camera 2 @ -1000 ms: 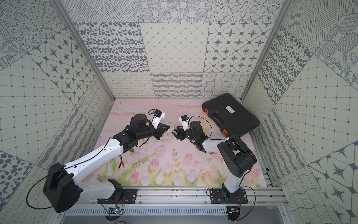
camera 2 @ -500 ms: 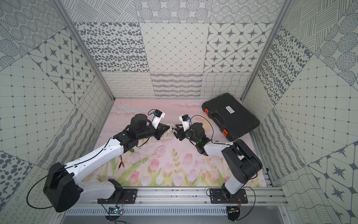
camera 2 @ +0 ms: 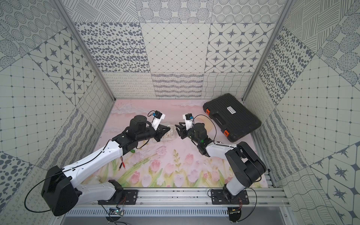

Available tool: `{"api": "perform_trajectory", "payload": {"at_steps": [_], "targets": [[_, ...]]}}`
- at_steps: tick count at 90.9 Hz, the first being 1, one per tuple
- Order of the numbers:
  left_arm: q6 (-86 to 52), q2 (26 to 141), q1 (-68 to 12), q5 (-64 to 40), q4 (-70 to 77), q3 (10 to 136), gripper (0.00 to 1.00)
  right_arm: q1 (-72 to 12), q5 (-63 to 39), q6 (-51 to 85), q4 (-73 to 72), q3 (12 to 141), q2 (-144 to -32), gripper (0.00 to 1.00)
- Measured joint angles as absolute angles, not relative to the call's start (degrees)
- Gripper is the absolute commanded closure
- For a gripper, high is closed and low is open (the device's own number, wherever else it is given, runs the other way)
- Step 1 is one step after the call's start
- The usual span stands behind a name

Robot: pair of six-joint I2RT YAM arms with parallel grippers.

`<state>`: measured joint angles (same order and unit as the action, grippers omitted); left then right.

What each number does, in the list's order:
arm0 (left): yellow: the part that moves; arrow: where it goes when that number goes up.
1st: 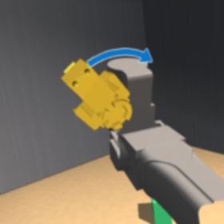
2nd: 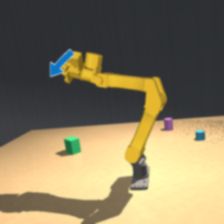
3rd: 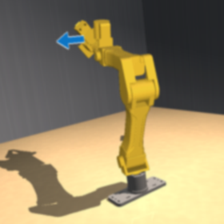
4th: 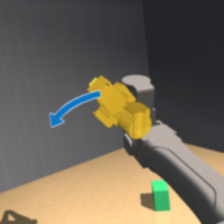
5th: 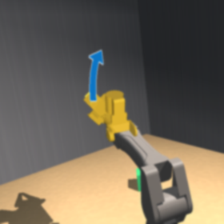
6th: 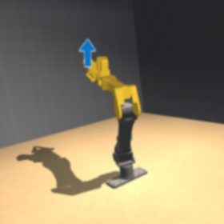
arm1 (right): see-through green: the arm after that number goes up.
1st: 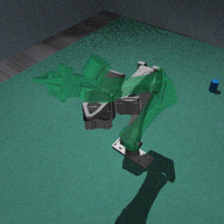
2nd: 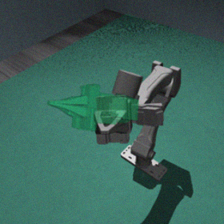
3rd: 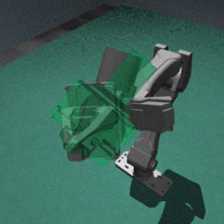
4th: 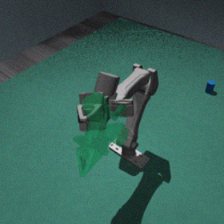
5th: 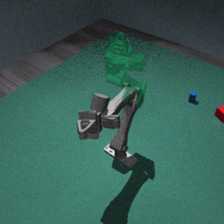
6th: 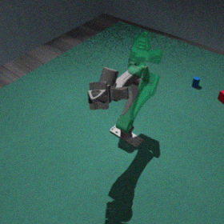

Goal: Close the soil bag
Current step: Frap the soil bag at the center of the board.

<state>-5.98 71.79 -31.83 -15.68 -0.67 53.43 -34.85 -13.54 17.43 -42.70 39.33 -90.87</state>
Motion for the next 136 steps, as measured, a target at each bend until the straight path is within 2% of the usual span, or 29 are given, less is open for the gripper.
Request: {"api": "perform_trajectory", "payload": {"at_steps": [16,23,45,63,90,101,106,113,120,127,136], "targets": [[-6.0,70.3,-31.8,-15.8,-0.8,53.0,1.00,-35.7,-19.7,17.5,-42.6,42.3,-94.3,0.56],[-6.0,70.0,-31.8,-15.6,-0.9,53.0,1.00,-36.6,-22.5,17.5,-42.7,43.6,-96.4,0.59],[-6.0,69.5,-31.8,-15.2,-1.8,52.5,1.00,-37.8,-25.3,16.8,-41.5,44.3,-99.7,1.00],[-6.0,67.2,-31.8,-15.1,-2.7,50.9,1.00,-35.9,-22.6,14.9,-37.9,44.2,-96.5,1.00],[-6.0,65.1,-31.8,-14.2,-4.3,49.5,1.00,-32.2,-20.6,12.1,-34.1,40.4,-84.5,1.00],[-5.9,65.1,-31.8,-14.2,-5.0,49.3,0.88,-32.0,-19.1,10.1,-29.9,38.9,-79.1,1.00],[-5.8,65.1,-31.8,-14.4,-5.7,49.3,0.79,-32.0,-18.6,9.0,-28.1,38.9,-76.6,1.00],[-6.0,65.1,-31.8,-15.1,-6.6,49.6,0.55,-32.2,-17.9,7.7,-25.7,39.0,-73.4,1.00],[-6.3,64.9,-31.8,-15.8,-8.6,51.3,0.41,-32.4,-17.5,6.1,-22.8,40.0,-70.8,1.00],[-6.2,64.6,-31.8,-16.6,-10.6,54.2,0.36,-32.8,-17.1,4.7,-20.3,41.5,-69.2,1.00],[-6.2,64.3,-31.8,-17.4,-13.3,59.4,0.35,-33.6,-16.8,3.2,-17.7,43.6,-67.8,1.00]]}}
